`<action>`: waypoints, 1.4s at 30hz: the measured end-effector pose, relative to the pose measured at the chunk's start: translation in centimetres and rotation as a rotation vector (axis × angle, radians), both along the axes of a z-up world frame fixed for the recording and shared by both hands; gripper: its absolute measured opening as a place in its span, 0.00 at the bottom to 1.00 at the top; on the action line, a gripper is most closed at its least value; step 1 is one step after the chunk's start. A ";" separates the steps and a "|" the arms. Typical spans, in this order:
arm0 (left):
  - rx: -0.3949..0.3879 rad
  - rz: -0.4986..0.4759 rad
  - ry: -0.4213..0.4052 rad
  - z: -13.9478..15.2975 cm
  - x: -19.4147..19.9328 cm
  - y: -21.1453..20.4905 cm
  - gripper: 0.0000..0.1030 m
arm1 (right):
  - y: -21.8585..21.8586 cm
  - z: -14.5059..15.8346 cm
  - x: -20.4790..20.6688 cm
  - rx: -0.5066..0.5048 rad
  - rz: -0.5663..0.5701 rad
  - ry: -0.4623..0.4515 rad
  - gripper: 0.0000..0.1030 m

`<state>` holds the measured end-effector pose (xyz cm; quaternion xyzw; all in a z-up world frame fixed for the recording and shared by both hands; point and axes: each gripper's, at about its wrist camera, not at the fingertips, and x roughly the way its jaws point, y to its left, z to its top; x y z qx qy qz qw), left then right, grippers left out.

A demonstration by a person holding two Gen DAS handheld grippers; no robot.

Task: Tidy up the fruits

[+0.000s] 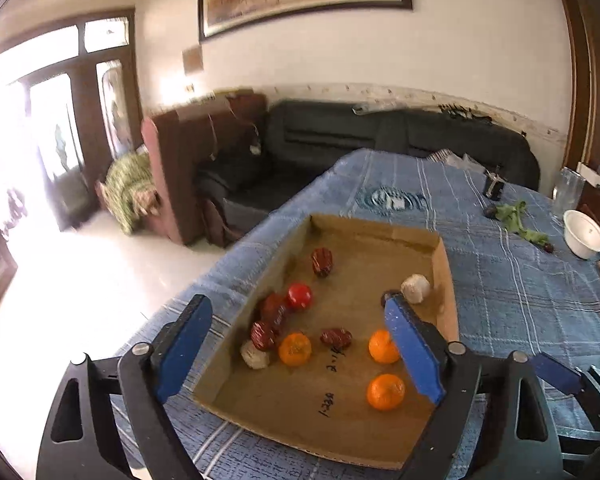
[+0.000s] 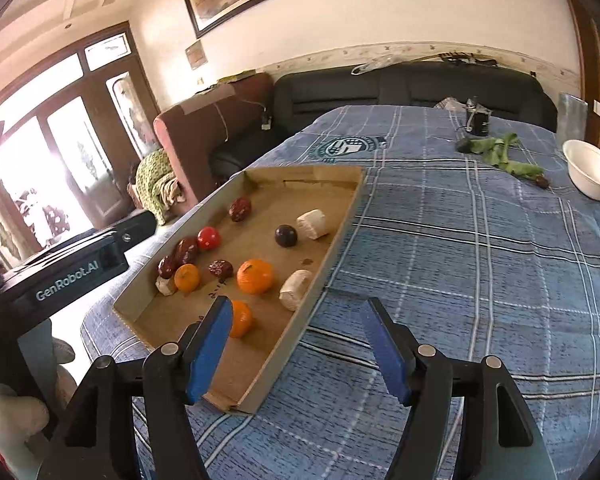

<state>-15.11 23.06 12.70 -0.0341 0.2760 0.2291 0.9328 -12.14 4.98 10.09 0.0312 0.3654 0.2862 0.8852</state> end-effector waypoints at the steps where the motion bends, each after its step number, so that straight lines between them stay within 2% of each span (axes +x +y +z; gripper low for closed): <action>1: 0.012 0.005 -0.011 0.2 -0.2 -0.2 0.89 | -0.1 0.0 -0.1 0.001 -0.004 -0.001 0.72; 6: 0.030 0.009 -0.057 1.4 -0.9 -0.9 0.92 | -1.3 0.1 -0.1 0.011 -0.035 -0.007 0.75; 18: 0.038 0.008 -0.094 2.2 -1.7 -2.1 0.92 | -2.5 0.3 -0.4 0.024 -0.060 -0.013 0.77; 21: 0.047 0.033 -0.128 2.7 -2.4 -2.1 0.96 | -2.5 0.4 -0.6 0.025 -0.061 -0.018 0.78; 23: 0.061 0.070 -0.158 3.0 -3.1 -2.2 1.00 | -2.5 0.5 -0.7 0.024 -0.060 -0.023 0.79; 26: 0.096 0.118 -0.201 3.1 -4.2 -2.5 1.00 | -2.3 0.7 -0.9 0.017 -0.059 -0.036 0.80; 30: 0.138 0.109 -0.170 2.6 -4.1 -3.1 1.00 | -2.0 0.8 -1.2 0.009 -0.053 -0.047 0.84; 32: 0.111 0.061 -0.144 2.3 -3.9 -3.2 1.00 | -1.8 0.8 -1.4 0.000 -0.052 -0.052 0.85; 36: 0.000 -0.020 -0.091 1.3 -3.5 -2.7 1.00 | -1.5 0.8 -1.6 -0.027 -0.060 -0.064 0.87; 42: -0.067 -0.027 -0.043 -0.3 -2.9 -1.4 1.00 | -0.9 0.7 -1.6 -0.080 -0.080 -0.087 0.89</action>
